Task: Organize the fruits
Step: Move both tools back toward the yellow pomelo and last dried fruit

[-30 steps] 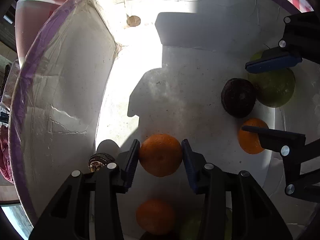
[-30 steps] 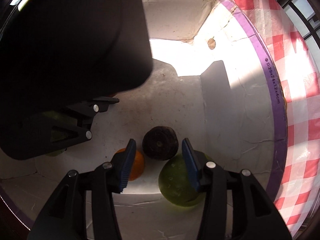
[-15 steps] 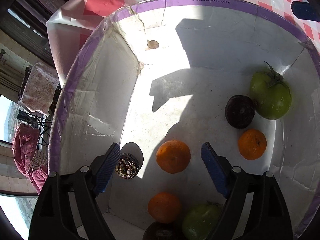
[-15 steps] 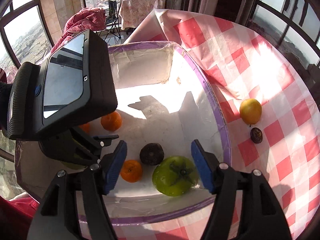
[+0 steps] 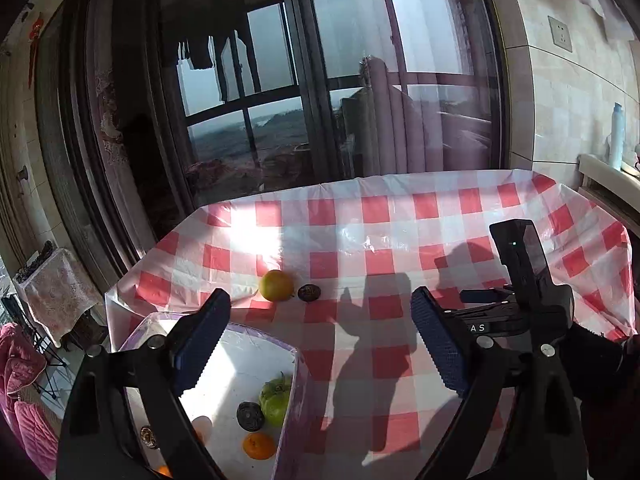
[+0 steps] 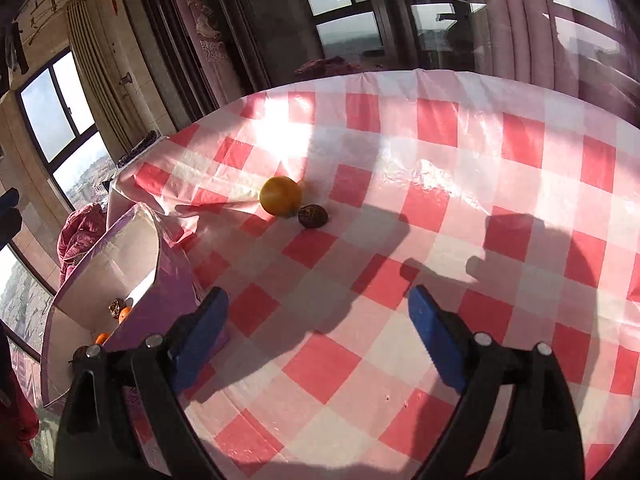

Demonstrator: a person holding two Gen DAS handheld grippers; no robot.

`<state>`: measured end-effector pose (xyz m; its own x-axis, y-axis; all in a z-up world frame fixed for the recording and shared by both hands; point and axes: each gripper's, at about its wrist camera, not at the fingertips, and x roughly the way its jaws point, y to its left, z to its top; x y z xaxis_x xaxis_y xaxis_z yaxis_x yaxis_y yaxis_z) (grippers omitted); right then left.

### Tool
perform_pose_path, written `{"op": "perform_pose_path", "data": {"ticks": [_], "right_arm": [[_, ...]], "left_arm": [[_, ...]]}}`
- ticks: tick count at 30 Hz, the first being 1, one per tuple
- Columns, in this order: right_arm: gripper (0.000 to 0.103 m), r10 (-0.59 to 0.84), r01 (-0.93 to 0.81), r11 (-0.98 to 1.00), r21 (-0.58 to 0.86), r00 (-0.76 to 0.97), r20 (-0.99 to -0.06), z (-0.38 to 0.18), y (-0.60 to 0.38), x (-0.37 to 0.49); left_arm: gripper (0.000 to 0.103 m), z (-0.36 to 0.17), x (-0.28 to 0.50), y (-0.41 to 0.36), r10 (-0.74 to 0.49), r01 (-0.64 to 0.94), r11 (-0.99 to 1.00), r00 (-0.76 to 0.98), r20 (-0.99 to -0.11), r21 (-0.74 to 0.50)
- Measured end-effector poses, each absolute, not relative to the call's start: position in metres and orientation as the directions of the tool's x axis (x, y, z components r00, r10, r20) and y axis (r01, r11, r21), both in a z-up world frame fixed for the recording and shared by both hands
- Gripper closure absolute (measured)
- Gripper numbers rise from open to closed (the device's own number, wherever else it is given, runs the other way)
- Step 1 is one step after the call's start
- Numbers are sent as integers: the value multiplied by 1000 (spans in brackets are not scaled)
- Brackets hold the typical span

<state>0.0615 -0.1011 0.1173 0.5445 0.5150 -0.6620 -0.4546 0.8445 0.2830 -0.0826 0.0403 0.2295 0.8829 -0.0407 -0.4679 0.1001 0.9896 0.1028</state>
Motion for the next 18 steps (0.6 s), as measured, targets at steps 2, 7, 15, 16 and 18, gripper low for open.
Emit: {"op": "perform_pose_path", "data": {"ticks": [2, 7, 15, 16, 18], "right_arm": [[11, 490, -373, 868, 327, 539, -685, 90, -125, 66], [11, 393, -194, 918, 347, 574, -718, 39, -172, 74], [11, 360, -186, 931, 312, 594, -719, 29, -194, 109], [11, 375, -218, 927, 306, 582, -721, 29, -182, 116], [11, 419, -305, 906, 293, 551, -721, 30, -150, 135]], "left_arm": [[14, 193, -65, 8, -145, 194, 980, 840, -523, 41], [14, 66, -10, -29, -183, 246, 969, 705, -686, -6], [15, 24, 8, -9, -232, 226, 968, 649, -724, -107], [15, 24, 6, -6, -246, 226, 966, 656, -714, -125], [14, 25, 3, 0, -282, 231, 958, 649, -707, -170]]}}
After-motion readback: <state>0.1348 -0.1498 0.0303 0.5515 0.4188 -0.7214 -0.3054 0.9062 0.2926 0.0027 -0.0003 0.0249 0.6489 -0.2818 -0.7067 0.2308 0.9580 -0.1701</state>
